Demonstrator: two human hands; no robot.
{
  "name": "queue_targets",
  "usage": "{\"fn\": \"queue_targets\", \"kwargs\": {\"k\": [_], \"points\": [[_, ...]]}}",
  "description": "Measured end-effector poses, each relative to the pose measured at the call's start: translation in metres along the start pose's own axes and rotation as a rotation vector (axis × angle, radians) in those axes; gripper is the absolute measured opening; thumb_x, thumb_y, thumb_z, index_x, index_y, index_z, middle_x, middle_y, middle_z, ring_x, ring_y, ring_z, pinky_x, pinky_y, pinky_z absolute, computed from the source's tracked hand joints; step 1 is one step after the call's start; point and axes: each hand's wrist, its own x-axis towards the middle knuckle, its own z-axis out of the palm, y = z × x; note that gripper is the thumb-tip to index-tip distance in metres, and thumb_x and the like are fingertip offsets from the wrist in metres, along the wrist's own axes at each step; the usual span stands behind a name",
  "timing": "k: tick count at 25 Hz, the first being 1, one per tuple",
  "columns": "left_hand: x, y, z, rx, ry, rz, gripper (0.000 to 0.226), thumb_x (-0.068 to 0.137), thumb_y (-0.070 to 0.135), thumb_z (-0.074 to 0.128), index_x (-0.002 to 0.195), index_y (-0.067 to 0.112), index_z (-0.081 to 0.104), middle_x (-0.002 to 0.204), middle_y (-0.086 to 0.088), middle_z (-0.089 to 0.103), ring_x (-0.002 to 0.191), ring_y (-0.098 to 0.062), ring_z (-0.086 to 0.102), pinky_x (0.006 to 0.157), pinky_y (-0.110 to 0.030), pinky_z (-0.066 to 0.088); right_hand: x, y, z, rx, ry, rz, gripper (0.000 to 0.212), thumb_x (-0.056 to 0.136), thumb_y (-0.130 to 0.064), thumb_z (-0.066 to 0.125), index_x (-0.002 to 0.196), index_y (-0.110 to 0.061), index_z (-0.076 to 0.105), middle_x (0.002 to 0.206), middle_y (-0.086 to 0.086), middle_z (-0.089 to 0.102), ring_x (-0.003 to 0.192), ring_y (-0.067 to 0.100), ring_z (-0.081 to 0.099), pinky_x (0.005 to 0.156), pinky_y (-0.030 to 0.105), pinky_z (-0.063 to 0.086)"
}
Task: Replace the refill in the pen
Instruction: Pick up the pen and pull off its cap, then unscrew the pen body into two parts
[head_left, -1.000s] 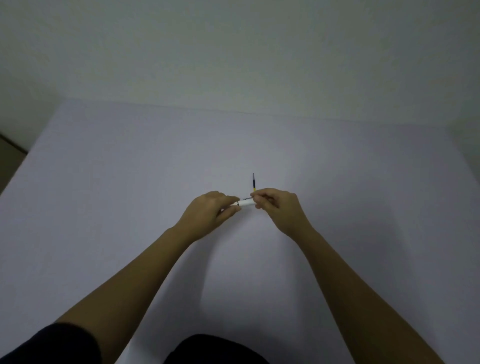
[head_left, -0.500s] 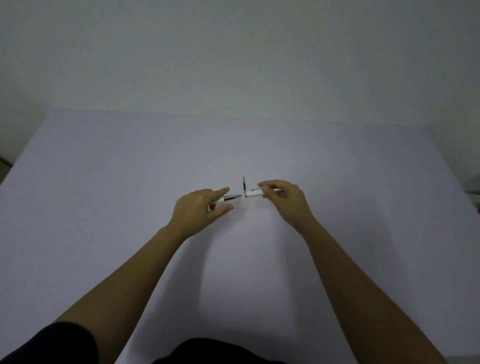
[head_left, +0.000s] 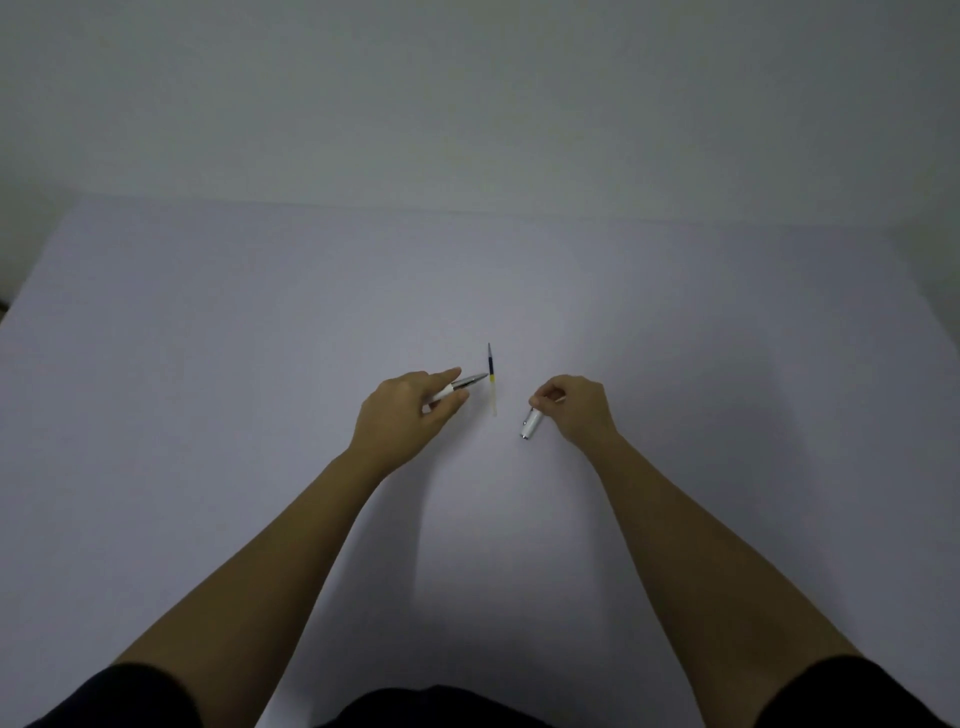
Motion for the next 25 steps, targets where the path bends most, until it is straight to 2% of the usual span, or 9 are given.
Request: {"fn": "queue_targets", "kwargs": {"k": [4, 9, 14, 16, 19, 22, 25], "points": [[0.01, -0.004, 0.001, -0.006, 0.029, -0.01, 0.039, 0.091, 0.042, 0.051, 0.123, 0.023, 0.06, 0.071, 0.005, 0.056, 0.07, -0.015, 0.054, 0.059, -0.025, 0.038, 0.006, 0.002, 0.012, -0.012, 0.045, 0.0, 0.016, 0.081, -0.014, 0.069, 0.088, 0.0, 0.072, 0.092, 0.019, 0.072, 0.087, 0.029, 0.065, 0.074, 0.026, 0.044], [0.016, -0.008, 0.002, -0.006, 0.019, -0.043, 0.04, 0.091, 0.044, 0.05, 0.124, 0.024, 0.06, 0.071, 0.005, 0.056, 0.07, -0.015, 0.054, 0.058, -0.025, 0.036, 0.006, 0.009, 0.015, -0.042, 0.056, 0.009, 0.019, 0.085, -0.014, 0.064, 0.093, 0.001, 0.071, 0.096, 0.022, 0.069, 0.088, 0.031, 0.064, 0.076, 0.032, 0.045], [0.013, -0.005, -0.002, -0.011, -0.029, -0.049, 0.04, 0.09, 0.041, 0.053, 0.124, 0.021, 0.059, 0.081, 0.005, 0.06, 0.078, -0.015, 0.056, 0.067, -0.027, 0.04, 0.006, 0.006, 0.008, -0.066, 0.08, 0.009, 0.023, 0.089, -0.018, 0.06, 0.099, 0.0, 0.069, 0.102, 0.022, 0.064, 0.094, 0.032, 0.061, 0.082, 0.034, 0.045], [0.012, -0.004, -0.008, -0.069, -0.03, -0.037, 0.032, 0.089, 0.034, 0.057, 0.115, 0.018, 0.065, 0.082, 0.004, 0.064, 0.074, -0.014, 0.057, 0.067, -0.024, 0.041, 0.006, -0.001, 0.001, -0.083, 0.107, -0.034, 0.022, 0.09, -0.018, 0.058, 0.098, -0.001, 0.069, 0.1, 0.022, 0.065, 0.093, 0.033, 0.061, 0.082, 0.036, 0.045], [0.013, -0.002, -0.02, -0.072, -0.066, 0.0, 0.013, 0.087, 0.019, 0.056, 0.09, 0.013, 0.068, 0.065, 0.004, 0.06, 0.057, -0.007, 0.051, 0.055, -0.014, 0.035, 0.001, -0.021, -0.016, -0.095, 0.124, -0.194, 0.021, 0.091, -0.017, 0.056, 0.096, -0.002, 0.07, 0.095, 0.021, 0.068, 0.089, 0.033, 0.062, 0.081, 0.038, 0.047], [0.015, 0.002, -0.035, 0.003, -0.213, 0.067, 0.017, 0.09, 0.023, 0.055, 0.088, 0.011, 0.067, 0.06, 0.002, 0.056, 0.053, -0.008, 0.045, 0.052, -0.021, 0.032, -0.009, -0.049, -0.033, -0.053, 0.025, -0.368, 0.023, 0.093, -0.019, 0.051, 0.099, -0.006, 0.069, 0.092, 0.015, 0.071, 0.086, 0.027, 0.064, 0.08, 0.036, 0.049], [0.014, 0.01, -0.045, 0.069, -0.299, 0.192, 0.021, 0.093, 0.027, 0.053, 0.107, 0.018, 0.065, 0.064, 0.014, 0.048, 0.059, -0.004, 0.044, 0.056, -0.017, 0.031, -0.021, -0.076, -0.044, -0.041, -0.231, -0.351, 0.031, 0.096, -0.03, 0.041, 0.104, -0.014, 0.068, 0.101, 0.005, 0.072, 0.091, 0.019, 0.066, 0.083, 0.029, 0.049]]}}
